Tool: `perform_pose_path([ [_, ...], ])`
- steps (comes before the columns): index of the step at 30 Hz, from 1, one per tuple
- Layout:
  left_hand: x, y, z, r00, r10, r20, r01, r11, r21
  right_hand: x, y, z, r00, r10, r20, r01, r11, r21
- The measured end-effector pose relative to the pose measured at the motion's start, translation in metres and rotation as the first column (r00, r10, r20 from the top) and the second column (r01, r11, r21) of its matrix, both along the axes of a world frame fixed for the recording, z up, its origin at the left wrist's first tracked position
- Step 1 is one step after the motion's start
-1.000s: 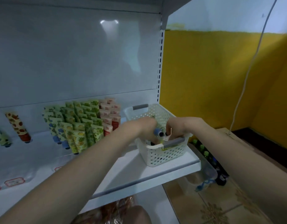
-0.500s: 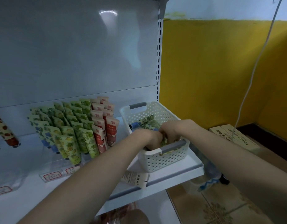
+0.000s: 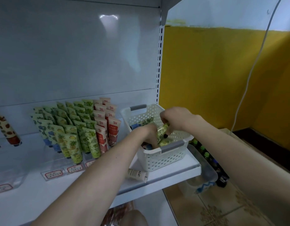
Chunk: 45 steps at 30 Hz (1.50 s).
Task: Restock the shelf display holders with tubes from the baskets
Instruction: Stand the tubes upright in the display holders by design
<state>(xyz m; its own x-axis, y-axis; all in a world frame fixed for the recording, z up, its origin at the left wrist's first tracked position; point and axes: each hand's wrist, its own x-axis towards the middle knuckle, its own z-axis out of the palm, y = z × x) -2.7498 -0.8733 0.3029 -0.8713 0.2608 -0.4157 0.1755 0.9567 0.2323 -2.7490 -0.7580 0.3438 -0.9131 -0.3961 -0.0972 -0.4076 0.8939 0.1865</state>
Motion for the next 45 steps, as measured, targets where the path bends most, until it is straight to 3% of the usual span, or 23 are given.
perform_pose_path([
  [3, 0.003, 0.001, 0.001, 0.999, 0.033, 0.001, -0.033, 0.999, 0.005, 0.004, 0.003, 0.005, 0.984, -0.024, -0.178, 0.045, 0.992, 0.118],
  [6, 0.002, 0.002, 0.000, 0.998, 0.022, 0.060, -0.021, 1.000, -0.016, 0.006, 0.015, 0.010, 0.964, -0.122, -0.235, 0.139, 0.989, 0.057],
  [10, 0.002, 0.007, -0.006, 0.992, -0.012, 0.123, 0.020, 0.997, -0.071, 0.007, 0.027, 0.001, 0.943, -0.244, -0.224, 0.209, 0.963, -0.169],
  [13, 0.005, 0.008, -0.006, 0.994, 0.002, 0.107, 0.002, 1.000, -0.031, 0.006, 0.037, -0.002, 0.928, -0.333, -0.167, 0.238, 0.875, -0.421],
  [18, 0.010, 0.005, 0.002, 0.981, 0.168, 0.092, -0.185, 0.955, 0.233, 0.011, 0.040, -0.007, 0.929, -0.364, -0.067, 0.209, 0.667, -0.715],
  [21, 0.017, 0.003, 0.017, 0.945, 0.315, 0.089, -0.314, 0.799, 0.512, 0.020, 0.035, -0.004, 0.941, -0.337, 0.035, 0.193, 0.448, -0.873],
  [23, 0.023, -0.003, 0.028, 0.910, 0.401, 0.110, -0.365, 0.645, 0.672, 0.026, 0.032, 0.001, 0.948, -0.302, 0.096, 0.190, 0.300, -0.935],
  [26, 0.039, -0.018, 0.045, 0.871, 0.461, 0.168, -0.367, 0.384, 0.847, 0.034, 0.024, 0.012, 0.956, -0.256, 0.141, 0.184, 0.153, -0.971],
  [28, 0.060, -0.032, 0.054, 0.853, 0.480, 0.204, -0.350, 0.237, 0.907, 0.043, 0.013, 0.018, 0.968, -0.185, 0.171, 0.188, 0.078, -0.979],
  [31, 0.100, -0.060, 0.055, 0.832, 0.537, 0.137, -0.263, 0.165, 0.951, 0.064, -0.012, 0.021, 0.980, -0.017, 0.201, 0.198, -0.105, -0.975],
  [33, 0.127, -0.082, 0.050, 0.810, 0.568, 0.150, -0.232, 0.075, 0.970, 0.079, -0.032, 0.023, 0.978, 0.071, 0.199, 0.208, -0.169, -0.963],
  [35, 0.153, -0.106, 0.045, 0.790, 0.581, 0.193, -0.217, -0.029, 0.976, 0.092, -0.052, 0.024, 0.970, 0.150, 0.193, 0.216, -0.153, -0.964],
  [39, 0.192, -0.159, 0.034, 0.735, 0.598, 0.319, -0.235, -0.218, 0.947, 0.115, -0.094, 0.019, 0.934, 0.298, 0.197, 0.211, -0.016, -0.977],
  [42, 0.216, -0.199, 0.027, 0.714, 0.611, 0.342, -0.198, -0.293, 0.935, 0.127, -0.123, 0.009, 0.911, 0.379, 0.166, 0.125, 0.130, -0.984],
  [45, 0.236, -0.233, 0.019, 0.678, 0.662, 0.319, -0.144, -0.306, 0.941, 0.136, -0.147, 0.004, 0.919, 0.382, 0.097, -0.015, 0.278, -0.960],
])
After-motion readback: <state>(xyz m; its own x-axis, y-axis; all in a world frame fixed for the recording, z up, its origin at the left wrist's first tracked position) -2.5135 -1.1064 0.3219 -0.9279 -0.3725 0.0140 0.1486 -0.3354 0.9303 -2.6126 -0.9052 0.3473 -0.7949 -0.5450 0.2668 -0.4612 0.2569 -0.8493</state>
